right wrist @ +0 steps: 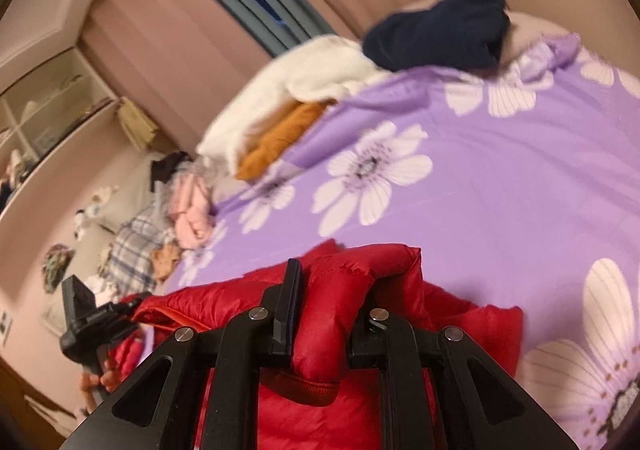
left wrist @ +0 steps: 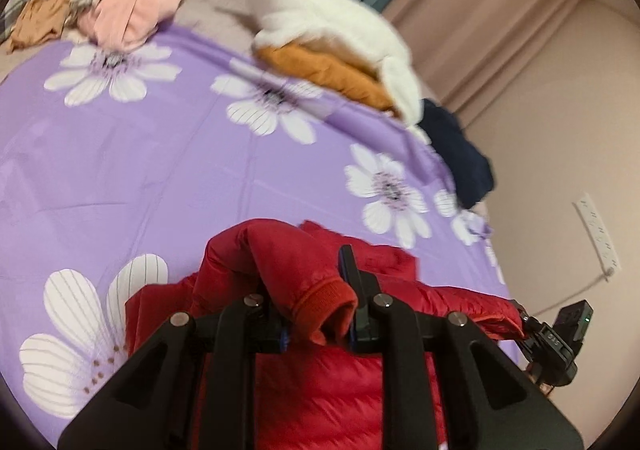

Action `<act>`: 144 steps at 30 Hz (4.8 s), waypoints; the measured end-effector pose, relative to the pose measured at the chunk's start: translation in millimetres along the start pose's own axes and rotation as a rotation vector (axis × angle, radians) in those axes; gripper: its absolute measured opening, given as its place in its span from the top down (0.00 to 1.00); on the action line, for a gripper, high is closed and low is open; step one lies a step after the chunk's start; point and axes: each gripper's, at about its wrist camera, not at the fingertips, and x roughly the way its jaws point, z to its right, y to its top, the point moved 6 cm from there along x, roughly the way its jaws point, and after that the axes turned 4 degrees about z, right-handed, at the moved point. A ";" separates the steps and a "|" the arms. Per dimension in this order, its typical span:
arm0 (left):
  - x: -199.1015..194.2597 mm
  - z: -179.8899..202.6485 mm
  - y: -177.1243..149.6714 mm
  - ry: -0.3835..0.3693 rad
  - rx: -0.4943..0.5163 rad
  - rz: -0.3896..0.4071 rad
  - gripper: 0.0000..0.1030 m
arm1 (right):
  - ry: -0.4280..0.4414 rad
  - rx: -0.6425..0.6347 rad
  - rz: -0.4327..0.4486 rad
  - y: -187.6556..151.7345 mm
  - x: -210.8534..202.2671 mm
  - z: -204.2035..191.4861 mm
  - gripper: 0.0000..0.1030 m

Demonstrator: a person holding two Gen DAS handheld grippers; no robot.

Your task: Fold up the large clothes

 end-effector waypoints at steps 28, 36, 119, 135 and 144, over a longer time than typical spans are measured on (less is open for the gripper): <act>28.3 -51.2 21.8 0.171 -0.147 0.041 0.07 | -0.105 0.257 0.023 14.1 15.8 37.9 0.37; -13.5 -18.0 8.1 0.216 0.036 0.060 0.07 | -0.174 0.013 0.074 15.1 -13.3 -11.6 0.37; -45.3 -80.7 -145.5 -0.091 -0.433 -0.122 0.09 | -0.079 -0.361 -0.073 -126.2 -17.0 -106.4 0.36; -26.2 -85.9 -132.9 -0.009 -0.419 -0.091 0.41 | -0.099 -0.345 -0.105 -139.3 66.4 -126.7 0.86; -44.8 -19.0 -104.1 0.064 -0.083 0.028 0.61 | -0.115 -0.305 -0.132 -145.5 73.1 -108.3 0.91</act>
